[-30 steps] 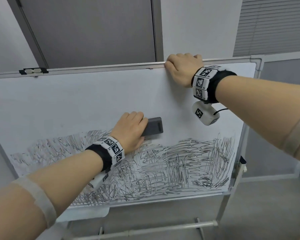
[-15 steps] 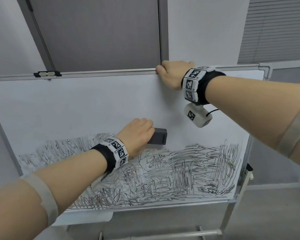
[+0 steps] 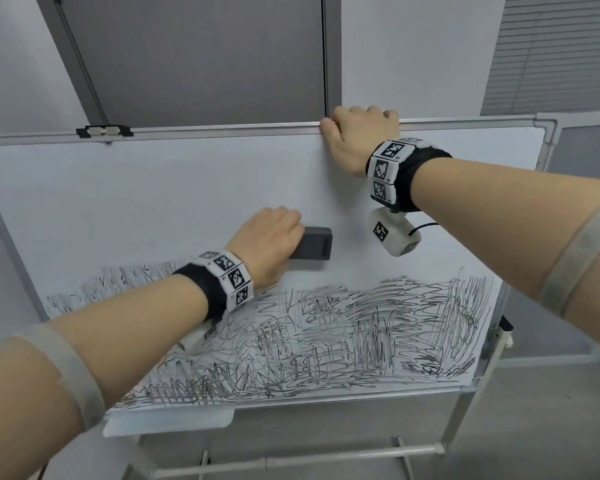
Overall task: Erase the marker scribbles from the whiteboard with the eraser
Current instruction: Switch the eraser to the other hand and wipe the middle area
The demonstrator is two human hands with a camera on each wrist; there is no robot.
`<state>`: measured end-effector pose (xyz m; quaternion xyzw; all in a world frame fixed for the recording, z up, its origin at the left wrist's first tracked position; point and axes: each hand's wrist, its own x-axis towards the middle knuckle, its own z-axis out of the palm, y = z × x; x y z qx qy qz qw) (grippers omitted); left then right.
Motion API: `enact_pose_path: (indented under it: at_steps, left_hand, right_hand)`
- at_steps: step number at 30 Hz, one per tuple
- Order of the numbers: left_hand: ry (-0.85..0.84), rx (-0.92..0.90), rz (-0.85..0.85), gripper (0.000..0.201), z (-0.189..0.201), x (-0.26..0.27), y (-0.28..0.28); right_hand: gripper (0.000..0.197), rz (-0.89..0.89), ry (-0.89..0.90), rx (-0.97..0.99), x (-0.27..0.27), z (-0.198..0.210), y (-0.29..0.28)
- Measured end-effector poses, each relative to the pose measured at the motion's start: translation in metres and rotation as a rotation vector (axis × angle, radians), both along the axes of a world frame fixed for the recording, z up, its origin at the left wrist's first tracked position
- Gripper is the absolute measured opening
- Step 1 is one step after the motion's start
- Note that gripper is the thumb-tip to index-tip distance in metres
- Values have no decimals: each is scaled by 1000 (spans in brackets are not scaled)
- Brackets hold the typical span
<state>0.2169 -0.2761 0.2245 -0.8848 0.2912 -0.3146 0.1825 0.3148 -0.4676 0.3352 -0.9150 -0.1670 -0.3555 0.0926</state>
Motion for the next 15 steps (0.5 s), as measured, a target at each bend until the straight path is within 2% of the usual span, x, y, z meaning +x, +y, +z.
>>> enact_pose_path:
  at_steps: [2,8,10,15]
  left_hand:
    - [-1,30,2,27,-4,0,0]
    - [159,71,108,37,-67,-25,11]
    - [151,59,130,36,-63,-25,16]
    - [-2,-24,118,30,-11,-15,36]
  right_hand:
    - [38,0,-9,11,1,-1,0]
    - [44,-26,35,11,1,7,6]
    - [47,-26,46,4,-2,11,14]
    - [47,64,99,-49,-10,22,50]
